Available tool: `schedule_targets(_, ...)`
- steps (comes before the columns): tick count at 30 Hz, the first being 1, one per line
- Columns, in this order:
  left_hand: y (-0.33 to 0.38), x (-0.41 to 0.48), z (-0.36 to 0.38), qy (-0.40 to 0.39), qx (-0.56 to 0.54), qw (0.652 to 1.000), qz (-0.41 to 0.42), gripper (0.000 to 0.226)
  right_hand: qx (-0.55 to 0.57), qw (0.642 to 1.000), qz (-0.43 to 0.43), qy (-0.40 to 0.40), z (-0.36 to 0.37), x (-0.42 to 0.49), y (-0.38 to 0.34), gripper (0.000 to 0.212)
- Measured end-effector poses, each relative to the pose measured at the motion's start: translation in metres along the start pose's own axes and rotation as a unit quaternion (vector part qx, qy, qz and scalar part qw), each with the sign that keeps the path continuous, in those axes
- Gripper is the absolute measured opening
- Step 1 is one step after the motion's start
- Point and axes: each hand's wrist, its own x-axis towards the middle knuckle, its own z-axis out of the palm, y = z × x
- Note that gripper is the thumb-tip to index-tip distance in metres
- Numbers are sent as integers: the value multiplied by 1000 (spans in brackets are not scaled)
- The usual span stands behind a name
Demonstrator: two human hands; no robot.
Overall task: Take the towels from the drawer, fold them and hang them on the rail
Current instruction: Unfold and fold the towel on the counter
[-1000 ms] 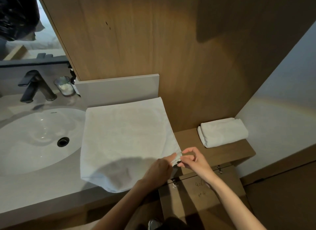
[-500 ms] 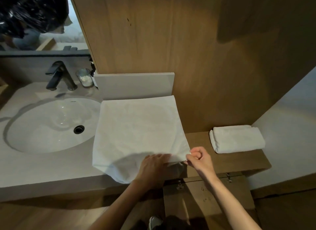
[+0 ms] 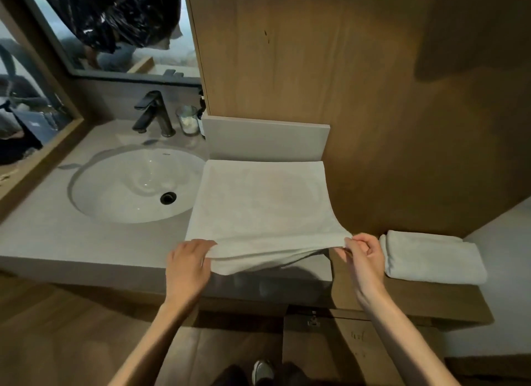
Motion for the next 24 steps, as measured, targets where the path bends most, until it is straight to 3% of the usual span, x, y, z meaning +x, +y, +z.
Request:
schedule_targets(7,6,31,-23,19,-197,975,-103,12,32,999,-28,-9,13,-9,-16,14)
schedule_targets(10,14,40,-31,28,-270,953,-130,19,33,998,-44,-14,19,-15,-20,11)
schedule_targets(13,7,45,-42,67,-163,982,-71,11,25,998,-59,-7,24,-23,-20,12)
schedule_targets(17,-28,43,-58,13,-36,999,24,35,40,996,-70,28,29,-34,-20,16)
schedule_targets(21,-62,23,-69,-26,-31,999,-25,34,62,994,-69,50,32,-45,-13,16)
schedule_targets(24,-70,17,-78,-84,-157,972,-155,31,68,993,-67,68,34,-55,-8,15)
